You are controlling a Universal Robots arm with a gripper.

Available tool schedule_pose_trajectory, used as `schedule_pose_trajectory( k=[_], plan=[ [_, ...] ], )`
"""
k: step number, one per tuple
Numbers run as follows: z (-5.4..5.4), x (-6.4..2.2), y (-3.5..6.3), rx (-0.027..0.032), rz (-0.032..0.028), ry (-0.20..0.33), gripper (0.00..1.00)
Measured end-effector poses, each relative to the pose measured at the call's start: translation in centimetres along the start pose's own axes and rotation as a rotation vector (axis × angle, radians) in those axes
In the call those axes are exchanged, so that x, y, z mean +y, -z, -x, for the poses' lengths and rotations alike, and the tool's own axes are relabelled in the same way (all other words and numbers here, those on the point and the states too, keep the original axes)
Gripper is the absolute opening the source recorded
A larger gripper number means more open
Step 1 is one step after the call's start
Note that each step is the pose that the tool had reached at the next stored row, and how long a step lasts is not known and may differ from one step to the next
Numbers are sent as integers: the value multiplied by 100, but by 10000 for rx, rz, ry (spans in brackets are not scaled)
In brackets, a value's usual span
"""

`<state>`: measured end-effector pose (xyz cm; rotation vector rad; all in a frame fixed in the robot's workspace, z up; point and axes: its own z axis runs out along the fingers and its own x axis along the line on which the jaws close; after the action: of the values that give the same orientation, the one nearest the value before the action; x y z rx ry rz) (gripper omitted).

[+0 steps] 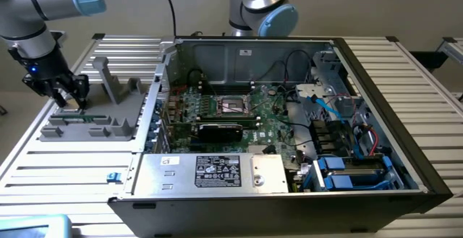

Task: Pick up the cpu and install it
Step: 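Pick up the cpu and move it towards the insertion slot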

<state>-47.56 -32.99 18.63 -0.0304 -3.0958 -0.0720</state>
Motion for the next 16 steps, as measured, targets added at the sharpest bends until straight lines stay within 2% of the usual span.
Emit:
schedule_pose_trajectory(
  k=[3,10,16],
  plan=[
    [0,1,3,-4,2,-1,54],
    [-7,7,155,-2,1,-1,54],
    [-14,19,403,-2,1,-1,54]
  ],
)
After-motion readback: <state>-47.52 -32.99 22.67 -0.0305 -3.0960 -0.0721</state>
